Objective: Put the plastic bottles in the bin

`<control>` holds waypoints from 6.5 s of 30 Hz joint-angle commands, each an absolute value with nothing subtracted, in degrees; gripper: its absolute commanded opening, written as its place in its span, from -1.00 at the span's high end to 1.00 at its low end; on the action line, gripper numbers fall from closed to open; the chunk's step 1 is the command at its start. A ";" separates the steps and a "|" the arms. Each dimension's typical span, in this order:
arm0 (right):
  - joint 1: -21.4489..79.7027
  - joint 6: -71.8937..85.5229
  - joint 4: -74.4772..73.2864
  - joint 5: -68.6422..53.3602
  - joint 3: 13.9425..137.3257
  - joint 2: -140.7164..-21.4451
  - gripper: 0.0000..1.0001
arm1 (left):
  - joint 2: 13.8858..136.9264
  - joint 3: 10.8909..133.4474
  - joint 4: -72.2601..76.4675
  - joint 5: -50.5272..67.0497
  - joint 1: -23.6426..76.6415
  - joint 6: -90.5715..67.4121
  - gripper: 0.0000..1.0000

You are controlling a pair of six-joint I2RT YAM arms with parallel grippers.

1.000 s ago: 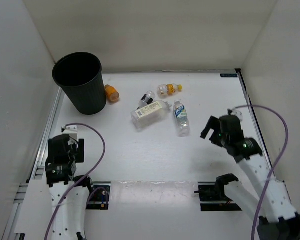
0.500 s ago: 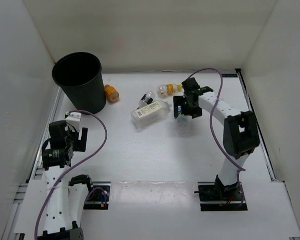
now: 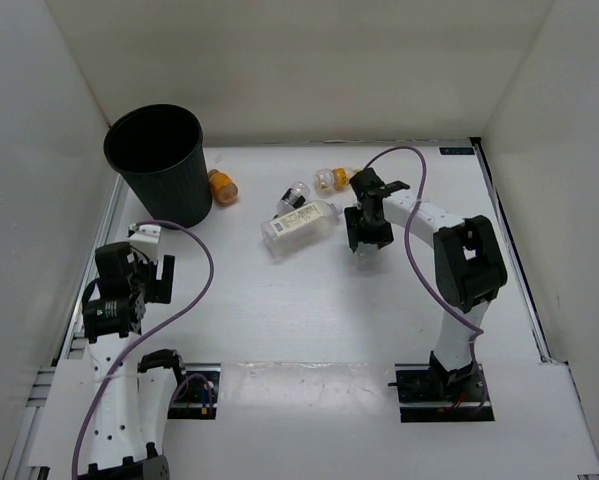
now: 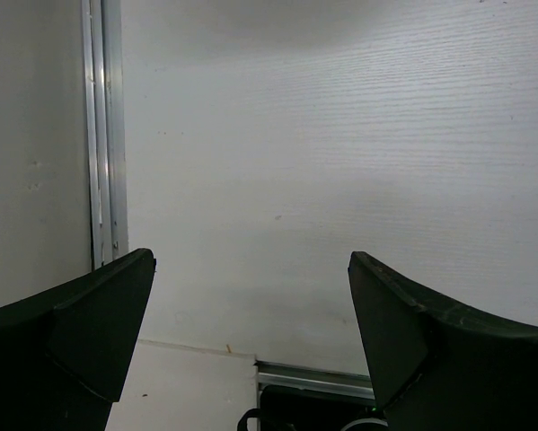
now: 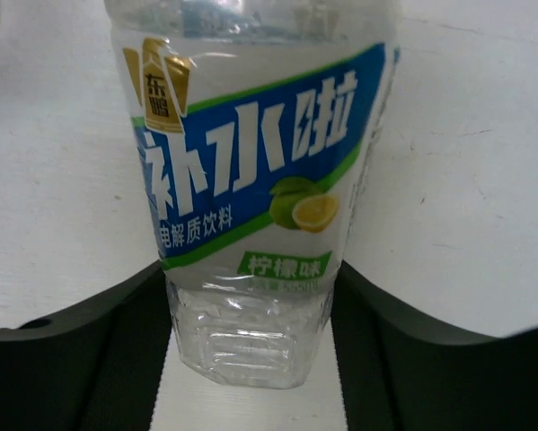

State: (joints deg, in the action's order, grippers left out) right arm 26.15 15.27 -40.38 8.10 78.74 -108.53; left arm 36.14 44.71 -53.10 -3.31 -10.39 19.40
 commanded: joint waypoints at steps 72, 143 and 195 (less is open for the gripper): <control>43.68 20.83 -7.12 -51.77 103.97 -100.11 0.99 | 89.03 106.52 -46.05 78.23 5.27 4.93 -0.91; 35.68 21.80 -18.98 -15.03 76.73 -79.28 -1.00 | 102.93 109.34 -34.10 -0.62 -6.24 15.21 -0.94; 14.41 22.68 -29.88 -9.67 62.23 -68.11 -1.00 | 126.55 116.88 -57.05 2.74 36.04 32.43 -1.00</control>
